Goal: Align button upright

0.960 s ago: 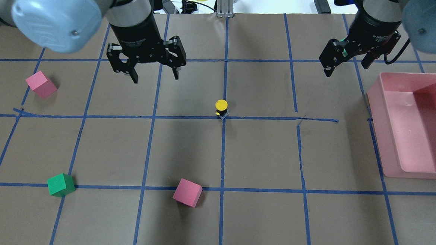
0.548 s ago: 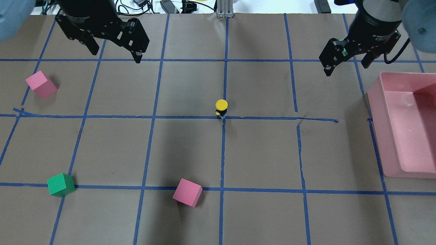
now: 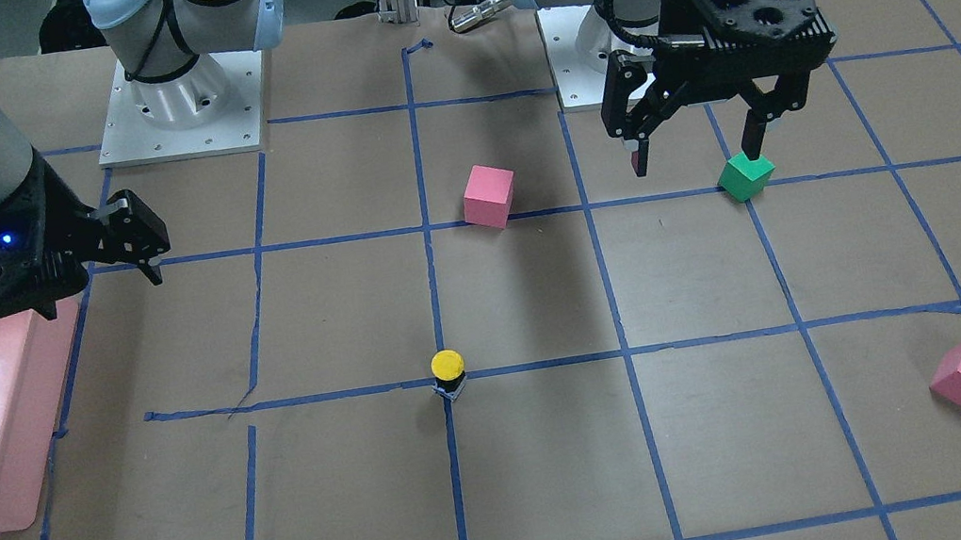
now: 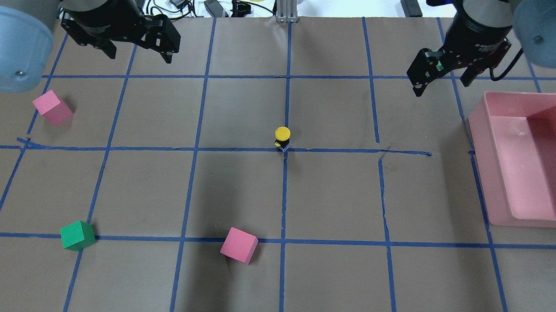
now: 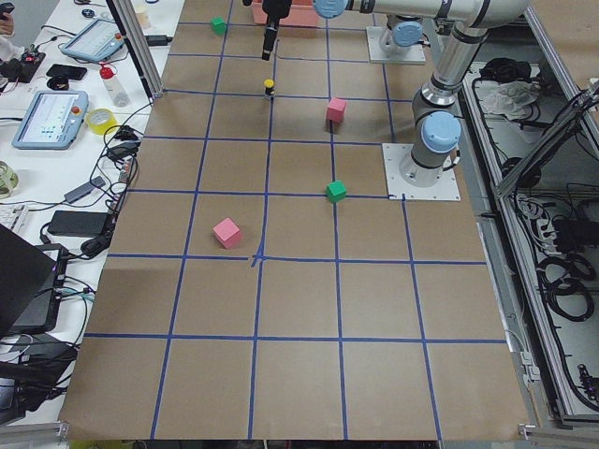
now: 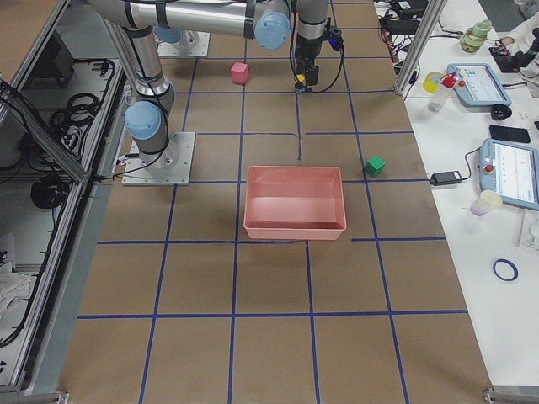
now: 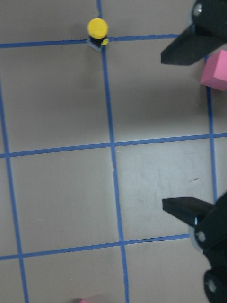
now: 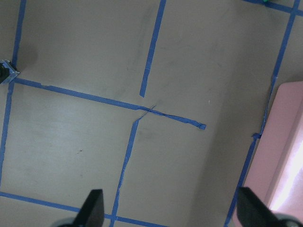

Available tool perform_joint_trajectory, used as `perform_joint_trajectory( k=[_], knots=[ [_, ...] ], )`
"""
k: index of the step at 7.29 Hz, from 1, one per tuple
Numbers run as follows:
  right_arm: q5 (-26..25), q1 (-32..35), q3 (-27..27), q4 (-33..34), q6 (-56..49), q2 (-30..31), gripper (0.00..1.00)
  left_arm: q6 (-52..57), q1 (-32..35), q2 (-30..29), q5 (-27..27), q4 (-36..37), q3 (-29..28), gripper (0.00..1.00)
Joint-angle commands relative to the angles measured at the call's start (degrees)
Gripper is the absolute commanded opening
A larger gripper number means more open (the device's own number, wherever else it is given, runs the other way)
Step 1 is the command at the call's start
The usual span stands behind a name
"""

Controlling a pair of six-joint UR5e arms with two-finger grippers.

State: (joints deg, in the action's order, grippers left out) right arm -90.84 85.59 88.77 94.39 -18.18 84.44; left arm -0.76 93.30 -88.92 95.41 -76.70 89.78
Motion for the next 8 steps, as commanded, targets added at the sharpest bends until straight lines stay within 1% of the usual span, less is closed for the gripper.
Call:
perform_joint_trajectory(
  k=[1,2,3,8],
  knots=[
    [-0.2,0.0,0.0,0.0,0.0,0.0,1.00,-0.3,-0.3,0.6,0.7,-0.5,0.6,1.00],
    [-0.3,-0.1,0.0,0.0,-0.3,0.0,1.00,-0.9,-0.9,0.8,-3.3,-3.3,0.1,1.00],
    [-0.3,0.0,0.0,0.0,0.0,0.0,1.00,-0.8,-1.3,1.0,-4.4,-5.9,-0.1,1.00],
    [-0.6,-0.1,0.0,0.0,-0.1,0.0,1.00,-0.6,-1.5,1.6,-4.5,-5.9,0.6,1.00]
  ],
)
